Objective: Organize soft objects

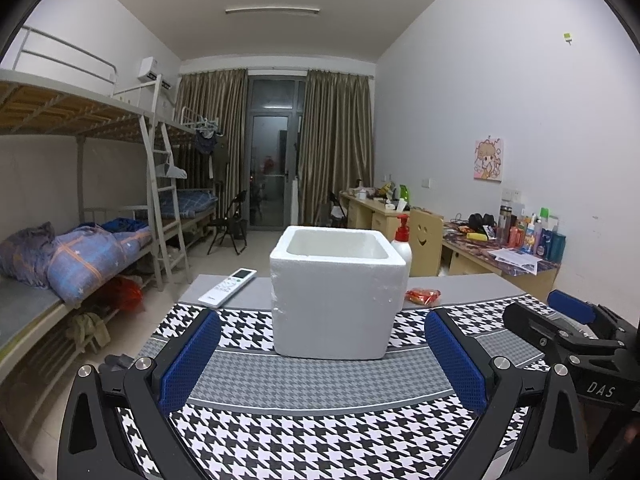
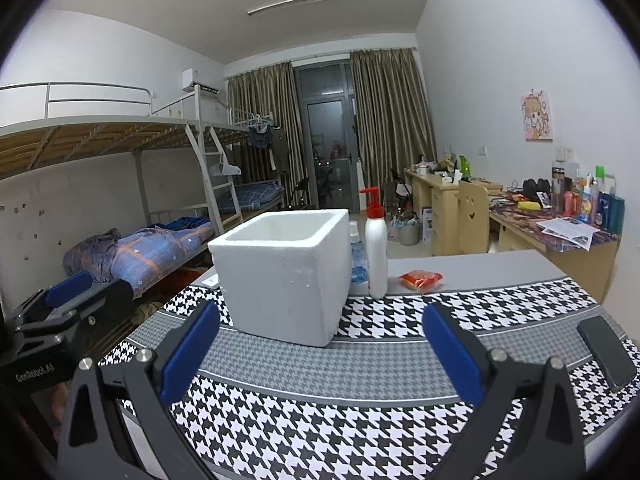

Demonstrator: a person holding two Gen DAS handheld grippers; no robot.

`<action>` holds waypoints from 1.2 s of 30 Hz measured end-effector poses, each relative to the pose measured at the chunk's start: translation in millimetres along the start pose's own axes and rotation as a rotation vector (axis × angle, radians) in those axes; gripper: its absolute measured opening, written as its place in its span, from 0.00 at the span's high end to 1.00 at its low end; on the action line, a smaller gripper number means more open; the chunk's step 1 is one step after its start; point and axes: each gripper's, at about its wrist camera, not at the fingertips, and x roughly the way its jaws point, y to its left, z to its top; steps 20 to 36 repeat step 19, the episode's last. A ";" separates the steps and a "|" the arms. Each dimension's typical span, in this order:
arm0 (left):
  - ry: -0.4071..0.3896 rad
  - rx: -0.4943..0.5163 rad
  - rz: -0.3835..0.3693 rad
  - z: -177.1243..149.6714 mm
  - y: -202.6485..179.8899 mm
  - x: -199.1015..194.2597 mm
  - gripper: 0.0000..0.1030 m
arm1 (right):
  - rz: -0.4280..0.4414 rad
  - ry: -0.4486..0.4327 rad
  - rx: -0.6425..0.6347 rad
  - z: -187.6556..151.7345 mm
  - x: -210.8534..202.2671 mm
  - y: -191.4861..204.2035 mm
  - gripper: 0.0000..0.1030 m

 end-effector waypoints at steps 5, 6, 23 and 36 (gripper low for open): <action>0.005 0.001 -0.010 -3.1 0.9 -1.2 0.01 | -0.036 -0.035 -0.016 -1.4 -7.7 -0.2 0.01; 0.003 0.004 -0.009 -3.8 0.5 -1.4 0.01 | -0.040 -0.035 -0.016 -2.2 -8.0 -1.4 0.01; 0.012 0.006 -0.008 -7.2 0.7 0.8 0.01 | -0.040 0.006 -0.011 -15.5 -4.5 -7.1 0.01; 0.012 0.006 -0.008 -7.2 0.7 0.8 0.01 | -0.040 0.006 -0.011 -15.5 -4.5 -7.1 0.01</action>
